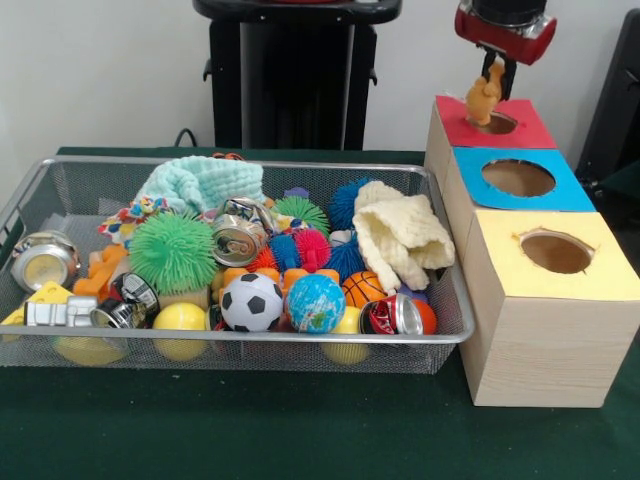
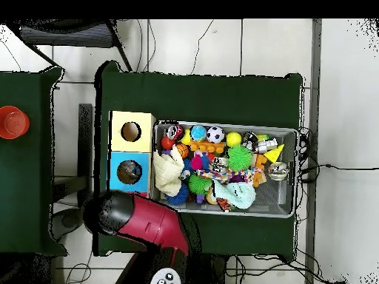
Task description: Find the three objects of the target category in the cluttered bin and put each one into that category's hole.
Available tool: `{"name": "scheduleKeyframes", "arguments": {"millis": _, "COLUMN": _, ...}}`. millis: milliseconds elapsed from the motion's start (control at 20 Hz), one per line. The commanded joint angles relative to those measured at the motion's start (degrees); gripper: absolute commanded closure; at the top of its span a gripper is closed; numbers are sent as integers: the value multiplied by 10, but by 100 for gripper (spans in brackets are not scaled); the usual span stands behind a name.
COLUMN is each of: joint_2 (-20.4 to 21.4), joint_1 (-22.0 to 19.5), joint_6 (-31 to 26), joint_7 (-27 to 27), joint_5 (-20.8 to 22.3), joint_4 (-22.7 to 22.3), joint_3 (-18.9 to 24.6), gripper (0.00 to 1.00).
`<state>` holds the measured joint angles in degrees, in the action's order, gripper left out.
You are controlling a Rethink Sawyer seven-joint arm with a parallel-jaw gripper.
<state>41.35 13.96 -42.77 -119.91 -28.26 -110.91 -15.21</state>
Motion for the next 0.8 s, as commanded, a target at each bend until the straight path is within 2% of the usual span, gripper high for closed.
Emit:
{"name": "scheduleKeyframes", "arguments": {"millis": 50, "joint_2": -57, "joint_1": -39, "joint_6": -45, "joint_7": -49, "joint_5": 17, "joint_4": 58, "joint_3": 76, "gripper": 100}}
{"name": "scheduleKeyframes", "arguments": {"millis": 300, "joint_2": -74, "joint_1": -51, "joint_6": -26, "joint_7": -52, "joint_5": 5, "joint_4": 72, "joint_3": 99, "gripper": 100}}
{"name": "scheduleKeyframes", "arguments": {"millis": 500, "joint_2": -89, "joint_1": -60, "joint_6": -39, "joint_7": -55, "joint_5": 6, "joint_4": 91, "joint_3": 113, "gripper": 100}}
{"name": "scheduleKeyframes", "arguments": {"millis": 800, "joint_2": -102, "joint_1": -66, "joint_6": -69, "joint_7": -59, "joint_5": 10, "joint_4": 95, "joint_3": 127, "gripper": 100}}
